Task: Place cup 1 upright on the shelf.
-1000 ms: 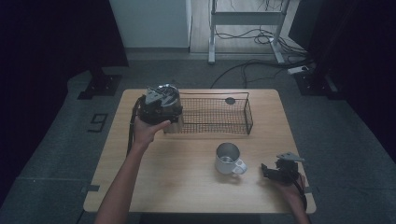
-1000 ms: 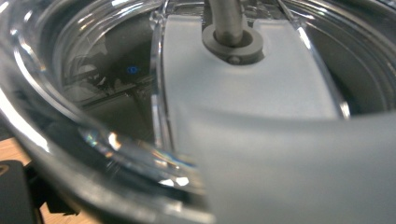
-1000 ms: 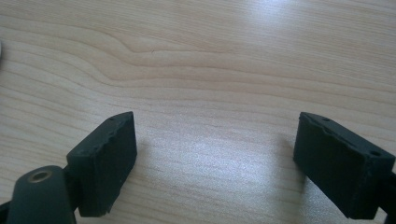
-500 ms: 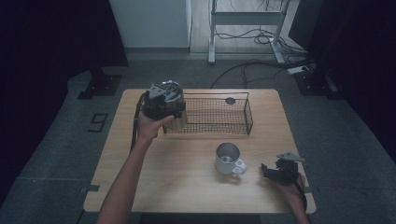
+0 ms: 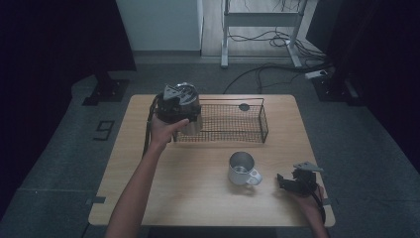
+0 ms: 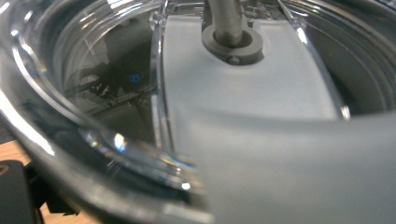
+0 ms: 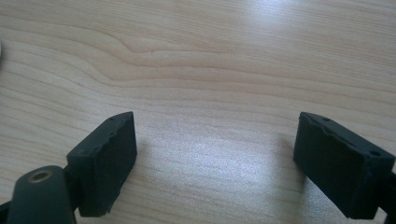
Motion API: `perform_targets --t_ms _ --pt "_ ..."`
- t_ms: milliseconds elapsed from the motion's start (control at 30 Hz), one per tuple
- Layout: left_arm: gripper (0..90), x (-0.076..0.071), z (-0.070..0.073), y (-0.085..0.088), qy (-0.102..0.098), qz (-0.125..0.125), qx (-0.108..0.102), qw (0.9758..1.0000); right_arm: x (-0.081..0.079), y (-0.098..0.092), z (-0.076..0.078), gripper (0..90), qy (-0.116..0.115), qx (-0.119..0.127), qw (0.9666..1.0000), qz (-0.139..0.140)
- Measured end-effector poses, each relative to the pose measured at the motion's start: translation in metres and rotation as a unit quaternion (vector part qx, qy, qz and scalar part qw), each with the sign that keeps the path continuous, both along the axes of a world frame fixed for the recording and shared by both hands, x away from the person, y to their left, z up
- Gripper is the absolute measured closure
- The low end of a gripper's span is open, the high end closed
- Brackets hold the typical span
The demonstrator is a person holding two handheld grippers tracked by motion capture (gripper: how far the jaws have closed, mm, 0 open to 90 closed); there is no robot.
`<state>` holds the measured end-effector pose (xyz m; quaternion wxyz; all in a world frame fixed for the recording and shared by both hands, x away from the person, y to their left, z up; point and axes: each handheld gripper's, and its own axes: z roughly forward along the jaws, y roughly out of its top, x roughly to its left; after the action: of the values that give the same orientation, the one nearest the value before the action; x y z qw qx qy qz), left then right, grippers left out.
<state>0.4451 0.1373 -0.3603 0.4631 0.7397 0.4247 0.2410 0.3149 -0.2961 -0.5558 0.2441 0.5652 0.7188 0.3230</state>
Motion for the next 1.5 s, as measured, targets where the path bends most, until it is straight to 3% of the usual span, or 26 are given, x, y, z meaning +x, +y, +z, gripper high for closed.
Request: perform_targets --t_ms 500,1067,1500 --pt "4.0 0.011 0.003 -0.005 0.006 0.000 0.017 0.9998 0.000 0.000 0.000 13.4 0.000 0.000 1.0000 0.000" --pt "4.0 0.037 -0.003 -0.025 0.018 -0.002 0.018 0.9997 0.000 0.000 0.000 13.7 0.000 0.000 1.0000 -0.001" --pt "4.0 0.048 -0.007 -0.032 0.021 0.004 0.024 0.9995 0.000 0.000 0.000 13.8 0.000 0.000 1.0000 -0.001"
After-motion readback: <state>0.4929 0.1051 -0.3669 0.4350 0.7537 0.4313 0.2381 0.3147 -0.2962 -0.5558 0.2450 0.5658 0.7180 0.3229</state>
